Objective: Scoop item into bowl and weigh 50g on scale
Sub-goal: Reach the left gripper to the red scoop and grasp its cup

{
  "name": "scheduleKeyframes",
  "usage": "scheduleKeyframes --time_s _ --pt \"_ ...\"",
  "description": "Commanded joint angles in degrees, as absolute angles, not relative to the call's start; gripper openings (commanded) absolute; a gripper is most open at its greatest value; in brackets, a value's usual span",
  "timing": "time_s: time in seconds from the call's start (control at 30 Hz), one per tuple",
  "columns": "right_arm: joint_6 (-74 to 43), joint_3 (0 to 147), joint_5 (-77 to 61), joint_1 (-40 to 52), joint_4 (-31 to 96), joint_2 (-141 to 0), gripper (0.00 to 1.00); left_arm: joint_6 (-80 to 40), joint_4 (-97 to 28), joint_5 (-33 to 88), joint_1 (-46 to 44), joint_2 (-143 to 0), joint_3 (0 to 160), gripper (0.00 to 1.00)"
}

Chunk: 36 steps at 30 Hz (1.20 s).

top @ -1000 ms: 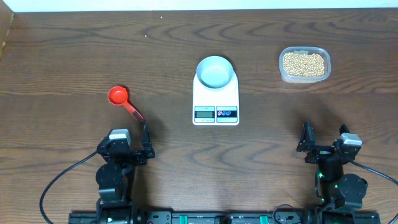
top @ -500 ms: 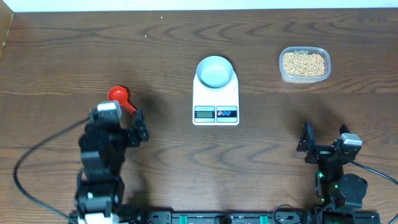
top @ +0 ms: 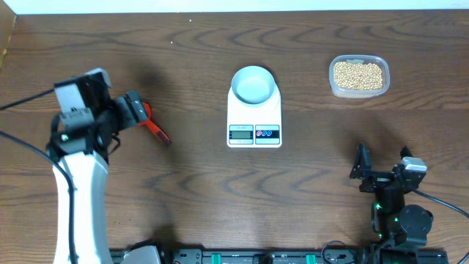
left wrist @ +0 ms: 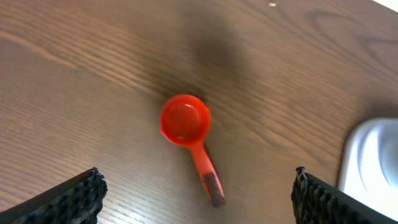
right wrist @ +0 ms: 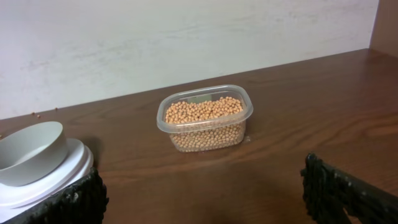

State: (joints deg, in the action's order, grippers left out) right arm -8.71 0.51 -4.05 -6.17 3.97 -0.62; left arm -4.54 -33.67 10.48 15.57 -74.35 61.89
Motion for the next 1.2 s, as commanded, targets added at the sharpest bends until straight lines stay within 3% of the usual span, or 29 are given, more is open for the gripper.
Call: scheduleKeyframes --time_s 0.0,0.13,0.37,1.17 --pt "-8.7 0.3 -3.8 -5.9 4.1 -0.3 0.99 -5.0 -32.7 12.7 18.5 -79.4 62.9 0.97" --pt "-8.7 0.3 -3.7 -5.9 4.1 -0.3 0.99 -5.0 -31.3 12.9 20.8 -85.2 62.9 0.97" --pt "-8.7 0.3 -3.7 -5.9 4.1 -0.3 0.99 -4.3 -27.9 12.9 21.6 -93.2 62.9 0.76" --pt "-8.7 0.3 -3.8 -5.9 4.1 -0.3 0.99 -4.2 -14.0 12.1 19.1 -107.8 62.9 0.49"
